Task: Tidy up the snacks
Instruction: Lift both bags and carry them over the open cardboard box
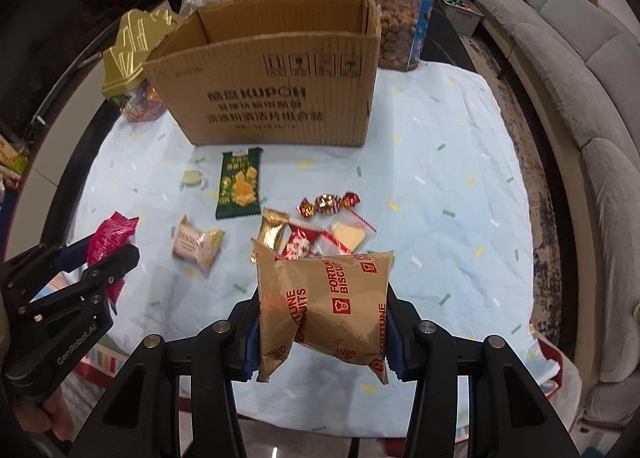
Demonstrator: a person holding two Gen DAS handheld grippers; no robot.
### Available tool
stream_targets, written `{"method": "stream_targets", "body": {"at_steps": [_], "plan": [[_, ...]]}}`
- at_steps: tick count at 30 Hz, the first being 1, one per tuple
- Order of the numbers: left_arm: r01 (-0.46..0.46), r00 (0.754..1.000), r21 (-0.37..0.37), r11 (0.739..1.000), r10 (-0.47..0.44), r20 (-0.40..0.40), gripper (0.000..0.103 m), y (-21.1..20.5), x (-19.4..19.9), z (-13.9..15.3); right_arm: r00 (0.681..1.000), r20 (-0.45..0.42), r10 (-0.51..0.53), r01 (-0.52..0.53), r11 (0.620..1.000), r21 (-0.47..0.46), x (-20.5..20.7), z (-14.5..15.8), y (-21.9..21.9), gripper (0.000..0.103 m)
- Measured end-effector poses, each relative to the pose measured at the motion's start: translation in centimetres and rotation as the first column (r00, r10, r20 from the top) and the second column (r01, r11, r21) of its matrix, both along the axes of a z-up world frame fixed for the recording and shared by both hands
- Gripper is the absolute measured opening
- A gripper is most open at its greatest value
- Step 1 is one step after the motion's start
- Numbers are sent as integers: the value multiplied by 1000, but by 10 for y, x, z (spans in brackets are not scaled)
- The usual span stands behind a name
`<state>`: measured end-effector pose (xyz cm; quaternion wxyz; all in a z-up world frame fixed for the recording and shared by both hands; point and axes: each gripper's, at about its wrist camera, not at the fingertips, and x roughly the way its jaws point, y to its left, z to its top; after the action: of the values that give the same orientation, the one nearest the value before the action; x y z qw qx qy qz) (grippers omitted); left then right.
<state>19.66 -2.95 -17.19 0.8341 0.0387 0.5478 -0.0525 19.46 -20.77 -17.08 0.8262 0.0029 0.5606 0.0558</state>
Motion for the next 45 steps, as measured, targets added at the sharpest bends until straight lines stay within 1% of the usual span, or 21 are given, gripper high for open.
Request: {"method": "stream_targets", "body": {"at_steps": [14,31,45], "plan": [[-11,998,-7,1000,11,59,36,1,28,48,997,79,10,-10,1000,3,21,45,1,49],[-5,993,-4,1000,6,121,36,-2,60,81,987,158,9,-9,1000,3,46,82,1,49],[-26,984,-13,1000,28,174,36,2,95,103,975,222,18,-17,1000,-9,78,102,9,49]]}}
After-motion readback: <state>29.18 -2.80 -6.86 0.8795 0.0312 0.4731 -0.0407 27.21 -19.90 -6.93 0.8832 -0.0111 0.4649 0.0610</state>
